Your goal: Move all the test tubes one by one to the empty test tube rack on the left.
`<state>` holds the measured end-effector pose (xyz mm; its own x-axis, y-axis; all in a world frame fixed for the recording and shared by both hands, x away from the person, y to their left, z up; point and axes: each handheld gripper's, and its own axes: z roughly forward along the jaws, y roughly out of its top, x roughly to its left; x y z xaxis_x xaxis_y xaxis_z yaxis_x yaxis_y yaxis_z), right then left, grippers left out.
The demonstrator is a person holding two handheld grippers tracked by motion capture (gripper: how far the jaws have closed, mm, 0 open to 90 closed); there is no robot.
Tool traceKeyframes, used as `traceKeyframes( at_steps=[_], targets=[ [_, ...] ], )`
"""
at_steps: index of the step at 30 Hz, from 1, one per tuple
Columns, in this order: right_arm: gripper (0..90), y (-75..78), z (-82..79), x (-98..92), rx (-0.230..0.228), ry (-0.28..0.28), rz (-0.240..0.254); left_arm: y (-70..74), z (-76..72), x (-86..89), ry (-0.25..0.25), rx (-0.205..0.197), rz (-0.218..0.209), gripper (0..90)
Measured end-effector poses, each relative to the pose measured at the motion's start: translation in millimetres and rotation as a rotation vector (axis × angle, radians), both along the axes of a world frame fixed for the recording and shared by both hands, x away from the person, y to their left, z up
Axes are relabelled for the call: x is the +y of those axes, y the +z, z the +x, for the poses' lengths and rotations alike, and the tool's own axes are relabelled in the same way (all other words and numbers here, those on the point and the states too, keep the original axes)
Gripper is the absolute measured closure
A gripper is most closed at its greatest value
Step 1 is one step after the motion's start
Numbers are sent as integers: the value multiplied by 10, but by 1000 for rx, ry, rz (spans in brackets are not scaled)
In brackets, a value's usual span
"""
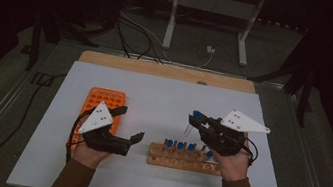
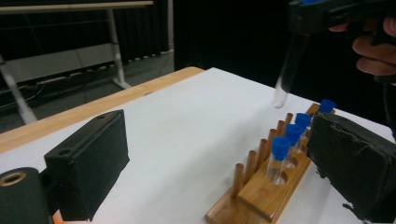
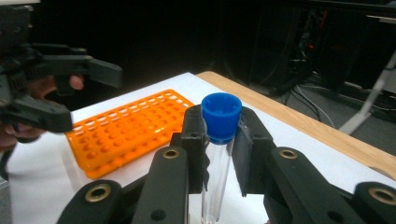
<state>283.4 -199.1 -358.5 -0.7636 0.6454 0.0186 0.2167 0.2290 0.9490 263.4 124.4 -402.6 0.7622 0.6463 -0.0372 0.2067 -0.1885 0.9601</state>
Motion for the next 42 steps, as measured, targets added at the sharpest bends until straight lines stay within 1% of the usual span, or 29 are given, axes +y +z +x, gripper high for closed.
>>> traceKeyframes(
  at_steps=[2, 6, 9, 12, 16, 19, 21, 25, 27, 28, 29, 31, 32, 34, 37, 40, 41, 42],
  targets=[
    [766, 5, 2, 52, -2, 10, -1, 11, 11, -65, -21, -2, 6, 84],
    [766, 2, 5, 154, 3, 35, 4, 14, 54, -182, -54, -1, 13, 157],
    [765, -12, 18, 225, 8, 51, 3, 7, 101, -258, -69, 7, 19, 167],
    [765, -27, 42, 287, 19, 64, 10, 1, 146, -323, -91, 4, 27, 208],
    [765, -56, 86, 358, 41, 79, 26, -17, 183, -405, -103, 5, 23, 244],
    [765, -77, 96, 420, 49, 94, 27, -26, 196, -462, -127, 4, 17, 317],
    [765, -87, 99, 456, 54, 103, 24, -29, 206, -491, -131, 7, 14, 359],
    [765, -95, 98, 511, 57, 119, 27, -31, 229, -512, -157, 15, 4, 471],
    [765, -91, 97, 533, 57, 124, 27, -32, 230, -521, -167, 12, 9, 532],
    [765, -86, 91, 552, 59, 129, 23, -32, 229, -524, -169, 10, 8, 588],
    [765, -86, 91, 552, 59, 129, 23, -31, 229, -525, -170, 9, 12, 588],
    [765, -82, 91, 567, 59, 136, 19, -32, 228, -523, -165, 8, 18, 634],
    [765, -81, 90, 580, 61, 141, 16, -33, 230, -521, -166, 7, 20, 688],
    [765, -82, 90, 585, 61, 143, 13, -33, 228, -518, -164, 4, 27, 702],
    [765, -93, 87, 603, 65, 149, 11, -31, 219, -512, -160, -2, 41, 764],
    [763, -103, 85, 607, 68, 155, 12, -30, 212, -495, -158, -7, 50, 774],
    [754, -103, 86, 604, 71, 159, 14, -29, 206, -494, -155, -11, 51, 775],
    [678, -105, 86, 600, 72, 163, 24, -25, 203, -486, -150, -13, 53, 775]
  ],
)
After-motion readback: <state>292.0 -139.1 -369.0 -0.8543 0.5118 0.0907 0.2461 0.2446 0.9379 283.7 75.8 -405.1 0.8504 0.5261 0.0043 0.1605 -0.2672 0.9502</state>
